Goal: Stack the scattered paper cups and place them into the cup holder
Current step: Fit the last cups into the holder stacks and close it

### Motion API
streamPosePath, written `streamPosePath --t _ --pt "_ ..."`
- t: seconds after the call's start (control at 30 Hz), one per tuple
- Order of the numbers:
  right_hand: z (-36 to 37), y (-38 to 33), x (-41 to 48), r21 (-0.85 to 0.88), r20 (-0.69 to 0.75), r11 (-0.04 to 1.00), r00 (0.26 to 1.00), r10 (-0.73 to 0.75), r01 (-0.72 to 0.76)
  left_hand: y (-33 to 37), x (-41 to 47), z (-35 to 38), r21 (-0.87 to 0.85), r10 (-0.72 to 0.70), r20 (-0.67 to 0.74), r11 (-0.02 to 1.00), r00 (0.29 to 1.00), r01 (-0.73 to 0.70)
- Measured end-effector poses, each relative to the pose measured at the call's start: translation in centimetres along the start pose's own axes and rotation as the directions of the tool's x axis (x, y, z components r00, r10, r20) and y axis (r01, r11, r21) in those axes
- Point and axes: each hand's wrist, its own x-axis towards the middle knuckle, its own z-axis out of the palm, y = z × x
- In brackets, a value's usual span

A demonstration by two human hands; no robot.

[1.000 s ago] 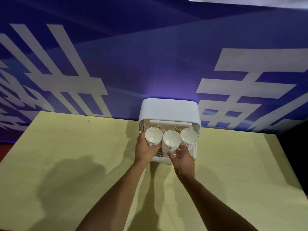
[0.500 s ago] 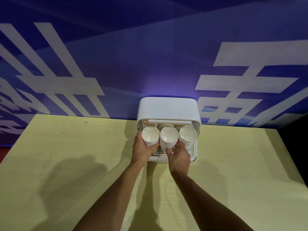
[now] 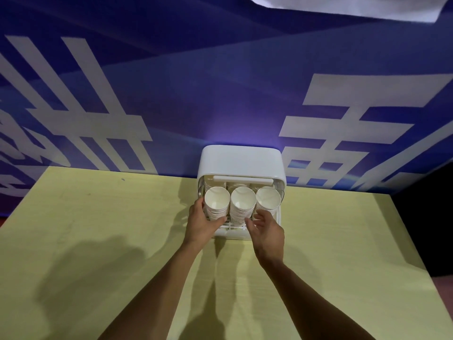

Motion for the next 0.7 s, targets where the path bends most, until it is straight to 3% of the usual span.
streamPosePath --t 0.13,0.3,0.4,0.5,0.7 --pt "-1.3 -1.5 1.3 -0.049 -0.008 0.992 0.994 -0.113 0.112 -0.1 -1.0 -1.4 0.028 -0.016 0.024 0.999 1.0 0.016" --pt "-1.9 -4.0 4.2 -0.235 -0.208 0.952 0.947 -0.247 0.197 1.0 -1.2 -3.5 0.055 -0.036 0.061 0.998 0.997 0.032" --pt "-2.2 -3.9 5.5 -0.325 -0.239 0.94 0.953 -0.185 0.101 1.9 -1.1 -4.6 0.08 -0.044 0.053 0.996 0.998 0.04" --pt "-2.6 -3.2 6.5 -0.241 -0.243 0.971 0.968 -0.068 0.007 3.0 -0.7 -5.4 0.081 -0.022 0.062 0.997 0.998 0.017" --pt "-2.8 -2.9 5.9 -0.123 -0.106 0.992 0.994 -0.031 0.018 4.7 -0.3 -5.2 0.112 0.059 0.102 0.991 0.993 -0.071"
